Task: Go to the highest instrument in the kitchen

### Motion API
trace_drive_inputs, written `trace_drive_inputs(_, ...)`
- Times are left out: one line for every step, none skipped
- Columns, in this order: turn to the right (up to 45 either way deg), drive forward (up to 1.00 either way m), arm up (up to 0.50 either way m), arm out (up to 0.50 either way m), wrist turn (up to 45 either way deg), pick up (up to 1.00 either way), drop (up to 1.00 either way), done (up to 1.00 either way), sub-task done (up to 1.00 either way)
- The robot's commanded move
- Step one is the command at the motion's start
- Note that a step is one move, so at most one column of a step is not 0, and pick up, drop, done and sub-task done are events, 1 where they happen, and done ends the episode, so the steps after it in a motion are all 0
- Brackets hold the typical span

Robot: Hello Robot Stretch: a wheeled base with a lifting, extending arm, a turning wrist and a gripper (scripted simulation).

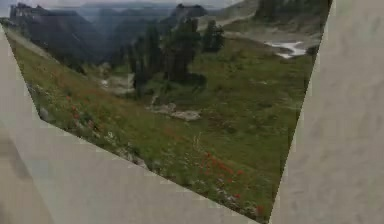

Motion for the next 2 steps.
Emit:
trace_drive_inputs(-45.0,0.00,0.00,0.00,0.0,0.00,0.00,0.00,0.00)
trace_drive_inputs(-45.0,0.00,0.00,0.00,0.0,0.00,0.00,0.00,0.00)
